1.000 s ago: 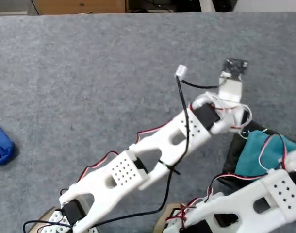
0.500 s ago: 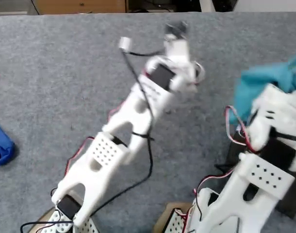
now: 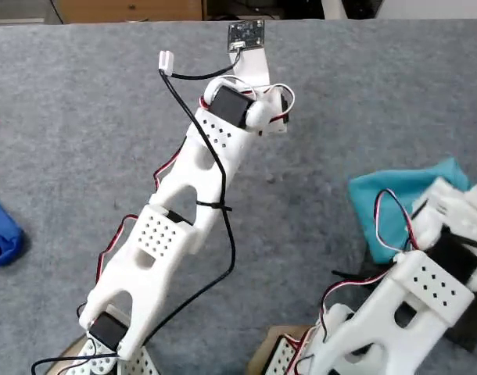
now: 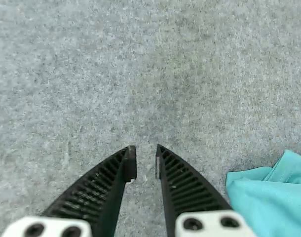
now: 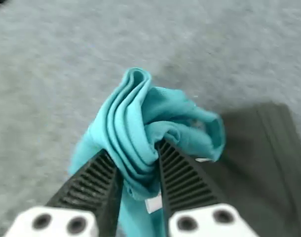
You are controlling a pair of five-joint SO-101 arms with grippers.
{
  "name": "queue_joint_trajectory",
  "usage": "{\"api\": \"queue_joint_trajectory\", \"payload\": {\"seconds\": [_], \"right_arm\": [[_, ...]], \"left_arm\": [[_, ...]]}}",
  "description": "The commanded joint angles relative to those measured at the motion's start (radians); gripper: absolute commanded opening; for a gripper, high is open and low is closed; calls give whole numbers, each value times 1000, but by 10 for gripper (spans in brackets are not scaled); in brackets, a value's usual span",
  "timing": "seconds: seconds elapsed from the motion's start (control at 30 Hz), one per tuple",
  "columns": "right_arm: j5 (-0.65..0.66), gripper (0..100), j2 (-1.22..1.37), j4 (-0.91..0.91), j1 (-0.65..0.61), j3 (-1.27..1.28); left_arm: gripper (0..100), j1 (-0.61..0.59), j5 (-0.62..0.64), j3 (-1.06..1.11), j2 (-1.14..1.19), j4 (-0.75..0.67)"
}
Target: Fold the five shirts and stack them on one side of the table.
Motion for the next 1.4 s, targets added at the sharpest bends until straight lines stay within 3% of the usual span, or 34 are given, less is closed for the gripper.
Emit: {"api": "queue_joint_trajectory", "payload": {"seconds": [0.0, 0.33, 0.63, 0.83, 1.0, 1.37], "right_arm": [[66, 5, -31, -83, 93, 33], [216, 5, -33, -92, 265, 41], [218, 5, -33, -18, 203, -19], [227, 5, -31, -17, 219, 2], [242, 5, -33, -23, 275, 82], [399, 5, -31, -25, 390, 199]], "left_arm": [[82, 14, -6, -49, -68, 0], [84, 20, -6, -48, -67, 0], [87, 98, -6, -48, -67, -3], [196, 224, 37, 74, -8, -112], [195, 282, 117, 178, 33, -236], [201, 356, 195, 190, 45, -327]]}}
